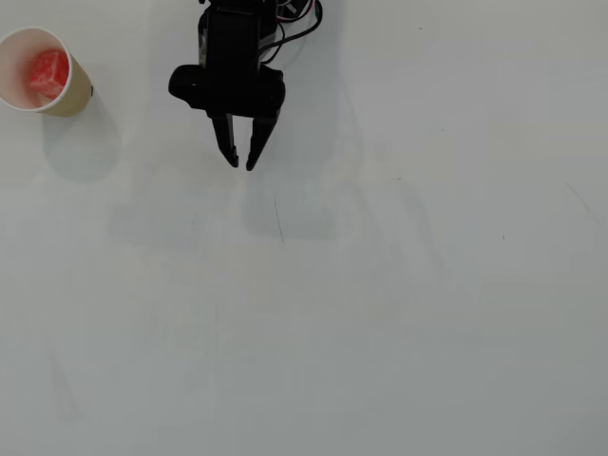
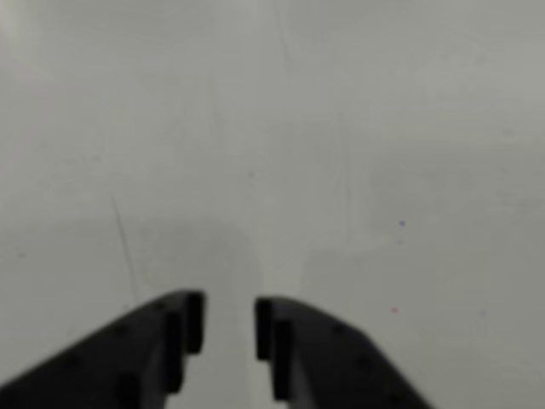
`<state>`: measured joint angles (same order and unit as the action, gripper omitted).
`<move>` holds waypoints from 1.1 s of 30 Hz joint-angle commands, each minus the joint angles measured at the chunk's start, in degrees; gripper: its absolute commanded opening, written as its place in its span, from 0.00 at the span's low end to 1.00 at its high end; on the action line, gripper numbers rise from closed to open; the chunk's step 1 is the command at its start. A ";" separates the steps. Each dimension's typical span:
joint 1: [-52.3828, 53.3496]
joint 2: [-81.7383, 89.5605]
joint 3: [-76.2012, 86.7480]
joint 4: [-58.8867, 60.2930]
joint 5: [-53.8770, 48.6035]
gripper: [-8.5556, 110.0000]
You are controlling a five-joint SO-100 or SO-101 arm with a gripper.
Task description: Pick up the cube and drop it in the cup.
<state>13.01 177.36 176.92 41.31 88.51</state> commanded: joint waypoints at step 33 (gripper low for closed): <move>-5.54 2.29 1.93 25.58 0.18 0.10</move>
<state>7.38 177.45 176.92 66.62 88.51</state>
